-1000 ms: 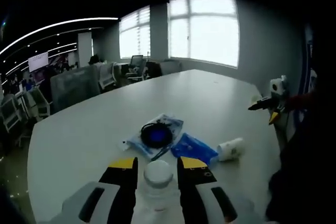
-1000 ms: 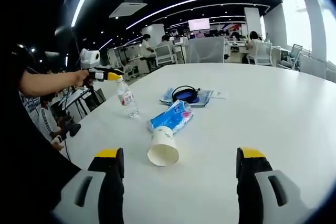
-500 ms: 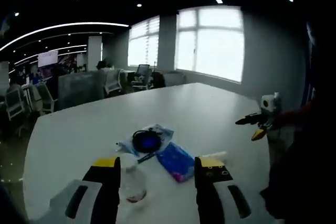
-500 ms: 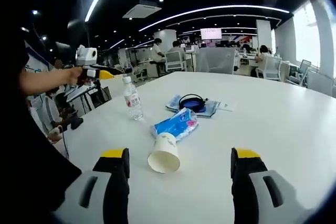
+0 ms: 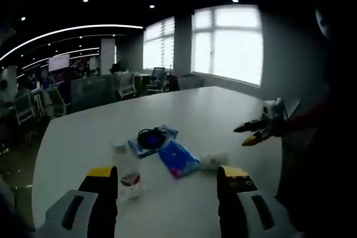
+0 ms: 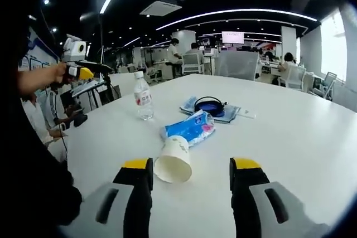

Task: Arrange the tabletop items into an orderly group along one side of the table until the central work area is clear of visible clutter.

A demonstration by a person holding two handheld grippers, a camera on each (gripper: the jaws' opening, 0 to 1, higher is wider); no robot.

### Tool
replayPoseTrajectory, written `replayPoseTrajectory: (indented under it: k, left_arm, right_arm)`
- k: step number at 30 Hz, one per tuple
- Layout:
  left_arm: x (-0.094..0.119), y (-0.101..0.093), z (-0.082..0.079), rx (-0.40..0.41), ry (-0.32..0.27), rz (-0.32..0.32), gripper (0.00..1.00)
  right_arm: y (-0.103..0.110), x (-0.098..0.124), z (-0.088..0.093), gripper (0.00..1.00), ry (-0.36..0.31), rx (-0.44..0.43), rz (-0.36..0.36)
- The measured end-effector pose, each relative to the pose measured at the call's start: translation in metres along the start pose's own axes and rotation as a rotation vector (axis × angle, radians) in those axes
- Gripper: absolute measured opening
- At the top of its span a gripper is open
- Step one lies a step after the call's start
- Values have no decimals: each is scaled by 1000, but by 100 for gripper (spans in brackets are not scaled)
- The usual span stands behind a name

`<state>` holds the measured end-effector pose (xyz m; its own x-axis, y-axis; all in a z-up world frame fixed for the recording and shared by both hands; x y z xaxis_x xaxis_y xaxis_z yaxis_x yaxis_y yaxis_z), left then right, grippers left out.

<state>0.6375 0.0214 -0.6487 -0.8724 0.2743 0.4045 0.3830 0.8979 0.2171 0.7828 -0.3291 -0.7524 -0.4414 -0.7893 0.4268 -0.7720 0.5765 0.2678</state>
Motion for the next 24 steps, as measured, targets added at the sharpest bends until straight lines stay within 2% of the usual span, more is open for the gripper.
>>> replayPoseTrajectory:
  k: [3,5,11,14,18,20,24]
  left_arm:
    - [10,-12,-1,-17,-2,-24,74]
    - [18,-19,0,3,-3,-36,77]
    - [34,-34,0,49,-24,-68,81]
    - [38,-42,-2,53,-33,-73,82]
    - [39,-52,-5,63,-62,-40,90]
    - [41,-51,-3,34,-38,-43,90]
    - [45,-50,-5,45,-51,-48,93]
  right_arm:
    - [0,-8,6,39,38,50,0]
    - [2,-17,10,36,60,90,-6]
    - [-3,-35,19,26,94,103,-8]
    - [-6,-43,24,22,99,73,-7]
    - [-12,-55,31,19,112,13,5]
    - [-11,-59,33,16,111,-10,1]
    - [-11,-63,35,13,110,-49,15]
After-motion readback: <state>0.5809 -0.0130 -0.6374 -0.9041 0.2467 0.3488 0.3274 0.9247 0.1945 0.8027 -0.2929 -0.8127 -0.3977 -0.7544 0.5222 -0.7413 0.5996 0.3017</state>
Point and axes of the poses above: the point that each gripper's makers call its tool centre point, and the gripper's own axes: x roughly backward along the fingers, y roughly to its left, z roughly out of its underside, the point moved 6 cm from there along x, roughly backward along the fingers, and after that the axes turned 15 degrees about -x, right-handed, at the moved point
